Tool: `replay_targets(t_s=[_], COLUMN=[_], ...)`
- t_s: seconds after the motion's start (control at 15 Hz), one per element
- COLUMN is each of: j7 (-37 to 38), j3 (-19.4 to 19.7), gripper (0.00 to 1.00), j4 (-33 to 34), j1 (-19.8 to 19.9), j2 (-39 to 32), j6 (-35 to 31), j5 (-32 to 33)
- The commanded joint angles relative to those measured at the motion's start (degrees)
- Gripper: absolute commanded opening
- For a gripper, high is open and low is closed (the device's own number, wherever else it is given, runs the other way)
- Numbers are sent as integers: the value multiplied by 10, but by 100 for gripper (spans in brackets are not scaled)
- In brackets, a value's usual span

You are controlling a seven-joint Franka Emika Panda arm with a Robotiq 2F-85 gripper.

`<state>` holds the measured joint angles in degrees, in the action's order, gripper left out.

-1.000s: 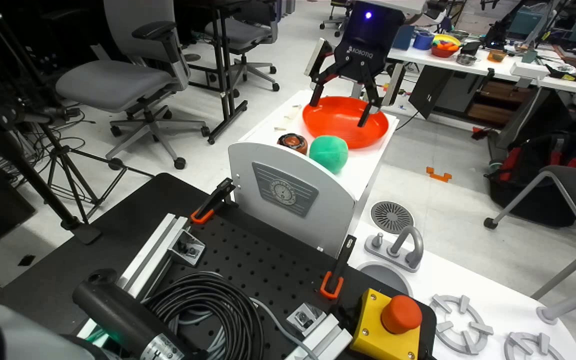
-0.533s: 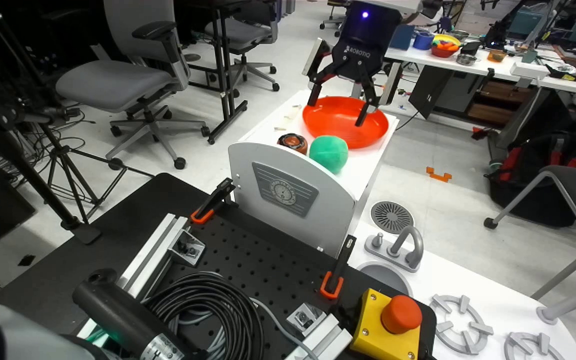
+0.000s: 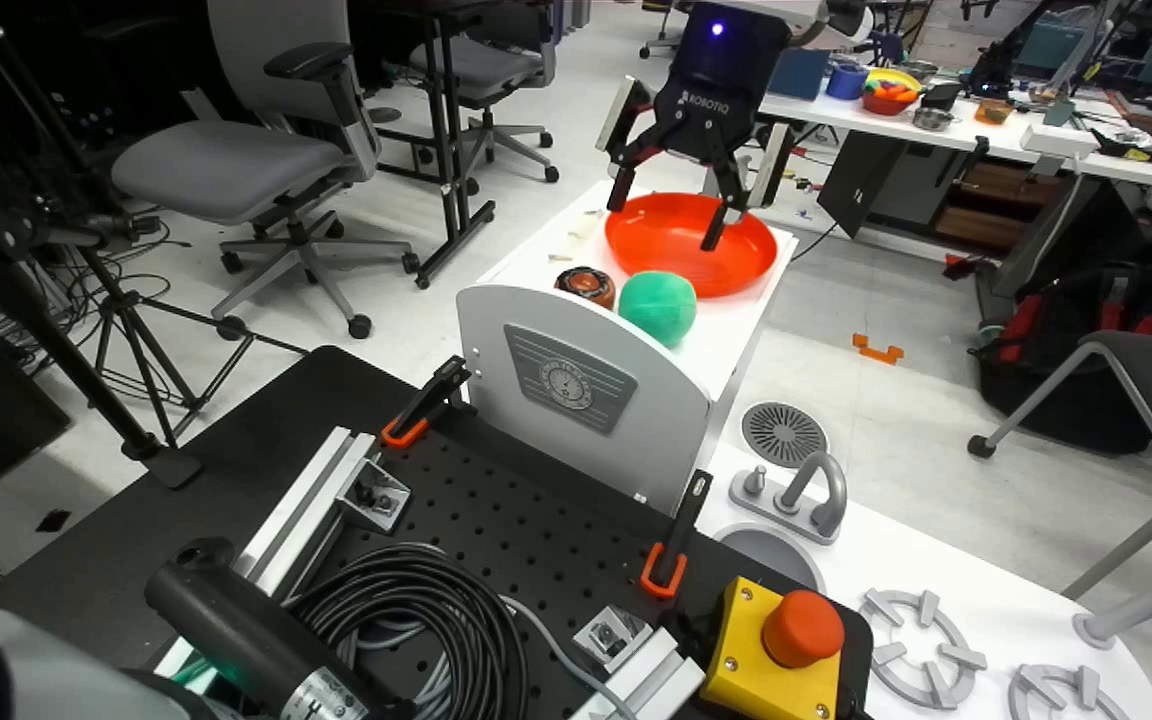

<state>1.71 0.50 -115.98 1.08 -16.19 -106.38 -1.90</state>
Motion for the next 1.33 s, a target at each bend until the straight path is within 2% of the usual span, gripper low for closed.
replay_targets(t_s=[0.0,1.27], j7=[6,42], j3=[0,-1], gripper=[100,100], j4=[4,-26], j1=[-1,-4], j2=[-1,1], j6=[18,18], j5=[-12,-13])
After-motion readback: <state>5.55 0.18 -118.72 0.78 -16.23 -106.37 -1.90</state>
